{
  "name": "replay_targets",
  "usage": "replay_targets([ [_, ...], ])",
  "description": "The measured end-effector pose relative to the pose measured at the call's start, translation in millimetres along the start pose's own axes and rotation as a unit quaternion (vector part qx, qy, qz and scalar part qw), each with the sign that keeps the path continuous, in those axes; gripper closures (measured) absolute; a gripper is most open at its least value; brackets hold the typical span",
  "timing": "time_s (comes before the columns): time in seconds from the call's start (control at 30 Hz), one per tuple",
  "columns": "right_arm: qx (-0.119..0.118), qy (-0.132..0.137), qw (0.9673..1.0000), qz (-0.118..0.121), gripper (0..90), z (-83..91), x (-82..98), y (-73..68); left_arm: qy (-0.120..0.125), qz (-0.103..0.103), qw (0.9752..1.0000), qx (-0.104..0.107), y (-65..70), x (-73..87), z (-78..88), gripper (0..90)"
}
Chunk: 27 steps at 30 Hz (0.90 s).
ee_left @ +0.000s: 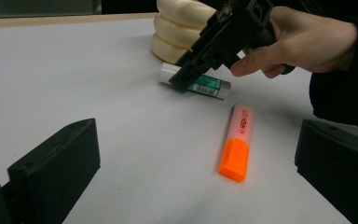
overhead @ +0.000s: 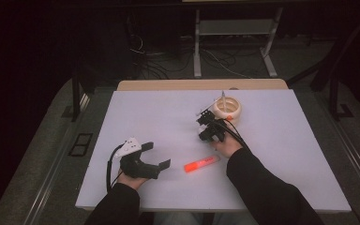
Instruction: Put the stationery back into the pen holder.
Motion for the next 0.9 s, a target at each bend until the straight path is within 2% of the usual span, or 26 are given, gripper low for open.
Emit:
replay_targets([
  [0.13,-0.017,0.009,0.9998,-0.009,64.6,7.0,-1.6,0.5,0.0,0.0,1.0,0.0,0.1,-0.1,0.0,0.0],
  [0.3,-0.027,0.019,0.9994,-0.008,64.5,16.7,-3.2,0.1,0.0,0.0,1.0,0.0,-0.1,0.1,-0.4,0.0],
  [0.9,-0.047,0.053,0.9975,-0.002,64.5,42.4,-10.1,-4.7,-0.001,-0.001,1.0,0.0,0.0,0.3,-0.6,0.0],
])
Point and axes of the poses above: each handheld gripper's, and its own axes: z roughly backward along the jaws, x roughly out of its underside, y roughly to its right, the point moved 9 cm from there along -z, roughly forward along the jaws, and after that the axes turned 2 degrees about -y, right-handed, at the moved point
